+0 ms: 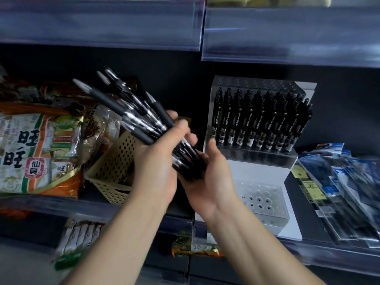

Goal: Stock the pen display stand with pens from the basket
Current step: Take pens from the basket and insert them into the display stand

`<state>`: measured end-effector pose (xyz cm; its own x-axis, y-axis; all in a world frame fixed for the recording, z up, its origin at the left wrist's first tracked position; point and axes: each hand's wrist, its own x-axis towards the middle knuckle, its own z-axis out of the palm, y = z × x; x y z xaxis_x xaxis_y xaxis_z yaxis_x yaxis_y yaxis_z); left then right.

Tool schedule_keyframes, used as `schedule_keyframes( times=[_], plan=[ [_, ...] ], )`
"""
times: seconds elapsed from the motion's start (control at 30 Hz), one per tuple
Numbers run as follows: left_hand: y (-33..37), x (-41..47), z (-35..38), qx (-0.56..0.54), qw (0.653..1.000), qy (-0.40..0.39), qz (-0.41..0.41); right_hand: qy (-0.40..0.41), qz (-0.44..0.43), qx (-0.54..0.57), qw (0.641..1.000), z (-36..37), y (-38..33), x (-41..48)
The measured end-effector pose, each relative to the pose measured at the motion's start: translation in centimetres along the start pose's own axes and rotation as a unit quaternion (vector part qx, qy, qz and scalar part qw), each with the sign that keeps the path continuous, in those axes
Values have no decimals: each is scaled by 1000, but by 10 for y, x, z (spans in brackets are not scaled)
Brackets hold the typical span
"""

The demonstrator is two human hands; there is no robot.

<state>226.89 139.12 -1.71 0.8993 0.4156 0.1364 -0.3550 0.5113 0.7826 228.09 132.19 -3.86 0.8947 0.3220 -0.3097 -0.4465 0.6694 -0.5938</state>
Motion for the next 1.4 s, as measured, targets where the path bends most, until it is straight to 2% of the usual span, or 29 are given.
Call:
schedule_keyframes(
  times=[0.13,0.27,0.37,0.43,0.5,0.53,0.57,0.63,0.67,0.7,0.8,0.9,0.97,1.03,1.1,1.13,1.17,1.2,1.23,1.27,1.3,1.33,1.37,1.4],
  plan=[
    [-20,-9,0,59,998,12,-28,-1,10,14,1000,-5,1,-3],
    [-25,-10,-3,85,995,-42,-32,-9,0,-57,998,-14,-4,-7],
    [-28,-9,-11,188,980,-61,20,-35,-23,-153,987,-21,-9,-10],
    [-26,-6,-18,306,944,-91,83,-15,-37,-208,977,-28,-14,-8],
    [-22,-1,-26,423,880,-144,159,-23,-10,-242,970,-36,-26,-7],
    [-19,2,-29,478,834,-179,211,-54,20,-250,967,-38,-34,-8],
    [-16,6,-31,529,773,-220,274,-100,62,-253,960,-39,-43,-12],
    [-12,14,-35,603,629,-280,403,-201,143,-270,931,-40,-55,-18],
    [-10,18,-36,624,570,-291,449,-247,169,-283,911,-42,-58,-20],
    [-9,21,-36,636,526,-295,481,-287,185,-293,893,-45,-57,-20],
    [-4,25,-34,638,437,-302,558,-348,188,-284,873,-54,-51,-20],
    [-3,26,-33,650,367,-303,593,-327,181,-303,877,-56,-48,-23],
    [-1,24,-32,654,339,-299,606,-305,165,-334,876,-56,-47,-23],
    [-2,22,-30,658,328,-286,614,-297,147,-344,879,-57,-45,-21],
    [-5,23,-29,671,338,-247,612,-302,128,-328,886,-57,-43,-21],
    [-6,25,-30,682,359,-210,601,-306,119,-315,891,-57,-42,-20],
    [-7,27,-29,699,395,-164,573,-308,106,-306,895,-57,-42,-20],
    [-6,25,-29,712,448,-114,528,-308,88,-306,896,-57,-41,-20],
    [-5,22,-27,702,529,-71,472,-311,66,-312,896,-58,-41,-19],
    [-4,16,-23,655,641,-40,397,-310,44,-319,894,-58,-42,-19],
    [-5,8,-19,563,769,-22,301,-309,24,-325,893,-57,-42,-20],
    [-6,-2,-15,424,883,-16,202,-307,7,-328,893,-56,-43,-21],
    [-9,-11,-13,262,958,-23,116,-304,-5,-328,894,-55,-43,-21],
    [-14,-19,-14,137,989,-34,43,-303,-15,-327,895,-55,-43,-22]
  ],
)
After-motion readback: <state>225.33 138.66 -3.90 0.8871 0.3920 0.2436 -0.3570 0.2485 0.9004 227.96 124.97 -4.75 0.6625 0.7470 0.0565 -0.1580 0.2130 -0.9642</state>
